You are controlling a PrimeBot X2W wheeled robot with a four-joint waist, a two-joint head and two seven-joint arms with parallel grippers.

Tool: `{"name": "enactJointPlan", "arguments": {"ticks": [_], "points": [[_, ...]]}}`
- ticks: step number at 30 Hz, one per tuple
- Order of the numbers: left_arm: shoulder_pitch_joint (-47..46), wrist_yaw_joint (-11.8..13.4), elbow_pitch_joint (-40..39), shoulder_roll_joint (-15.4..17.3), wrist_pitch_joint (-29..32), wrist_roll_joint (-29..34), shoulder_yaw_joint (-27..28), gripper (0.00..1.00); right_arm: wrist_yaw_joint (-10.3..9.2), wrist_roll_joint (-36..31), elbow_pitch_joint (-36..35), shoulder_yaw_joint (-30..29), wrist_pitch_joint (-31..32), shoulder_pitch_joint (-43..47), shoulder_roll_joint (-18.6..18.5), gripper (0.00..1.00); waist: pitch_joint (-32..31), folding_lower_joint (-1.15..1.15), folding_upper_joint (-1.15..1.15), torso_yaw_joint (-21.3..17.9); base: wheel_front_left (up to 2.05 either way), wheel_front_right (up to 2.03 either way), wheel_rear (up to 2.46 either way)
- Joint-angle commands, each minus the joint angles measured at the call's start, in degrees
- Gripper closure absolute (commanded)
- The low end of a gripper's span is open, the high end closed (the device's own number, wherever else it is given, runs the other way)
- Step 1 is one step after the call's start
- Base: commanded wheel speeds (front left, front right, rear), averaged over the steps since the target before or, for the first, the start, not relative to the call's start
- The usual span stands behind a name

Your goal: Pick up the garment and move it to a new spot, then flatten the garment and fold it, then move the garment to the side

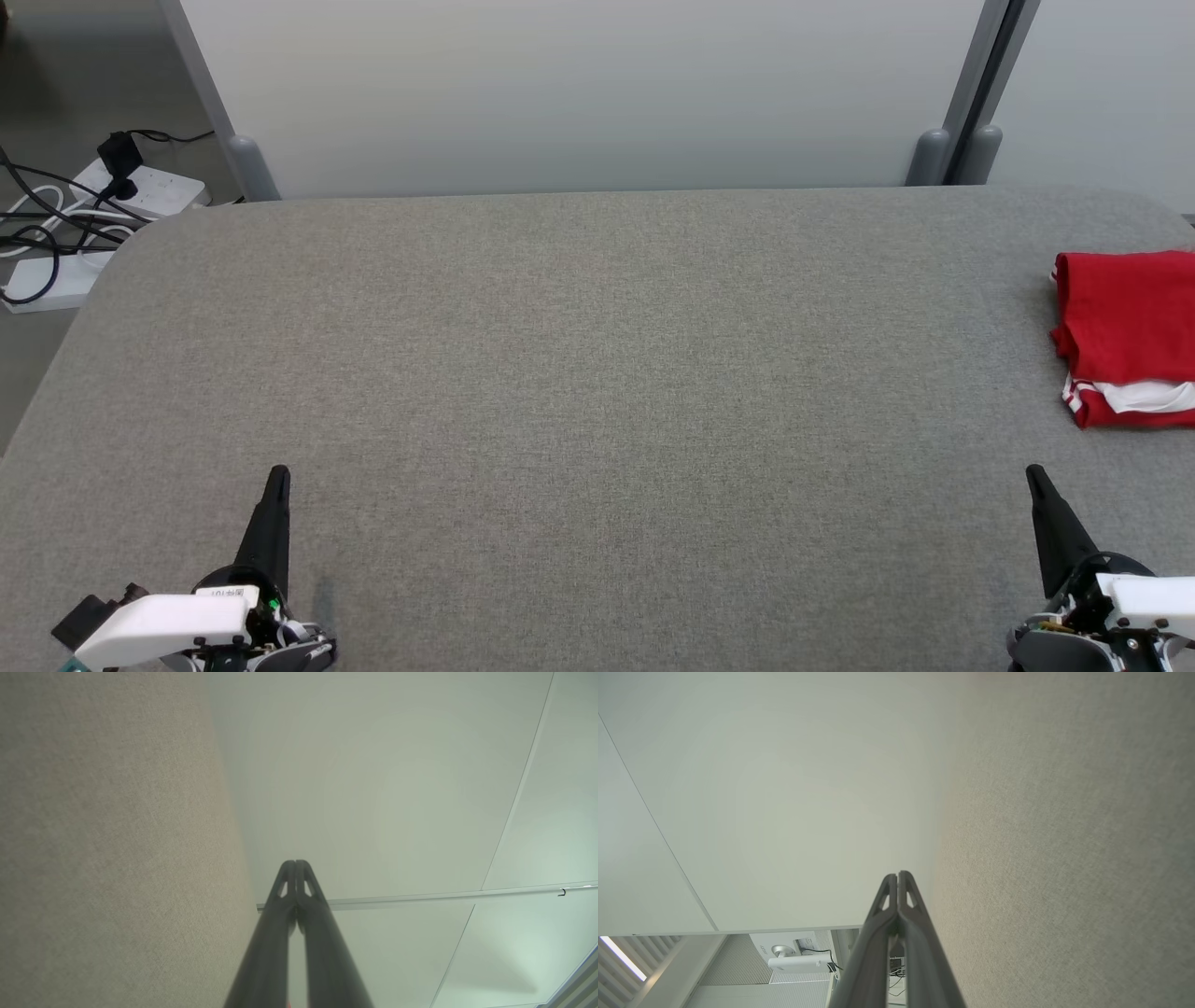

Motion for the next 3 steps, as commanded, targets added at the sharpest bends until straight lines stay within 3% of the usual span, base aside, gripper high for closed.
{"name": "enactJointPlan", "arguments": {"ticks": [1,3], "points": [[-3.2,-0.5,-1.5,0.4,0.4,-0.3,1.9,1.00,0.26,-0.3,-1.5,0.8,0.4,-2.6,-0.6,1.00,0.0,0.00,0.00,0.0,0.00,0.00,0.00],[-3.2,-0.5,-1.5,0.4,0.4,-0.3,1.9,1.00,0.26,-0.3,-1.5,0.8,0.4,-2.6,-0.6,1.00,0.0,0.00,0.00,0.0,0.00,0.00,0.00]]}}
